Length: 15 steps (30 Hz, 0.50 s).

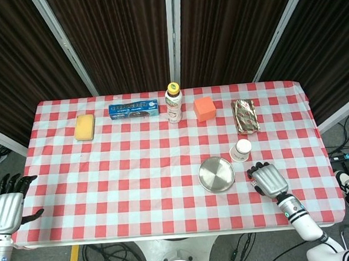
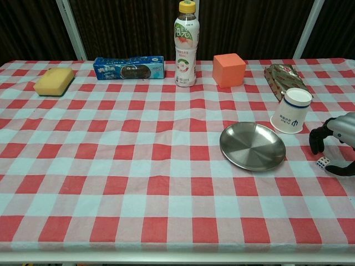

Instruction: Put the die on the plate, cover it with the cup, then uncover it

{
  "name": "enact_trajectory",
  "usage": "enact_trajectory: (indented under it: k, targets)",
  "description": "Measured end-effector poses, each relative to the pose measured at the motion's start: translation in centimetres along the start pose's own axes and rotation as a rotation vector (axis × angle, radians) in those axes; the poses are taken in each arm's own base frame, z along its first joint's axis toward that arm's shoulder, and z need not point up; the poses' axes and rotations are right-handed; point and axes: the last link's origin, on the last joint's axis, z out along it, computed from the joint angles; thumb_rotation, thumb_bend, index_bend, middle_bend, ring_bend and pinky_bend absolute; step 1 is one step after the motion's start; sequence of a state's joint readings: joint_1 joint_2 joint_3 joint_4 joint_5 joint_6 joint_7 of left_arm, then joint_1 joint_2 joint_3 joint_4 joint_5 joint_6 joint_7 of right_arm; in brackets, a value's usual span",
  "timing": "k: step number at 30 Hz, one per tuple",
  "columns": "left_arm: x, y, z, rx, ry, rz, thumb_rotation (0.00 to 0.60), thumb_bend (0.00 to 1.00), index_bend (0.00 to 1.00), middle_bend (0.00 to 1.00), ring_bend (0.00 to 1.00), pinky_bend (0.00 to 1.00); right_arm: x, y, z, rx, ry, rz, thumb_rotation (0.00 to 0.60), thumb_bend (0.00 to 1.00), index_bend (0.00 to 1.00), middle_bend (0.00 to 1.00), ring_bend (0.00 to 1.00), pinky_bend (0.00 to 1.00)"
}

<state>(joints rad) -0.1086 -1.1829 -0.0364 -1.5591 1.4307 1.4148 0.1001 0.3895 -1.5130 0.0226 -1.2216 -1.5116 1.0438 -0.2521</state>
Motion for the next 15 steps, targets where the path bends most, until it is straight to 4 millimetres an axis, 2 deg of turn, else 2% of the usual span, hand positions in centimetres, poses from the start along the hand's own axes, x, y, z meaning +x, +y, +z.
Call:
enact_trajectory:
  k: [9,15]
  targets:
    - [-0.1,0.0,0.0,0.000,-0.005,-0.007,0.600,0.00,0.18,0.20,0.10,0.05,-0.5,-0.2,0.3,0.001,-0.002,-0.002,0.600,0.27,0.59,0.43,0.31,0.43]
    - [-0.1,-0.1,-0.1,-0.003,-0.003,-0.016,0.600,0.00,0.18,0.20,0.10,0.05,1.1,-1.1,0.4,0.044,0.048,0.060,0.600,0.30,0.60,0.45,0.31,0.43]
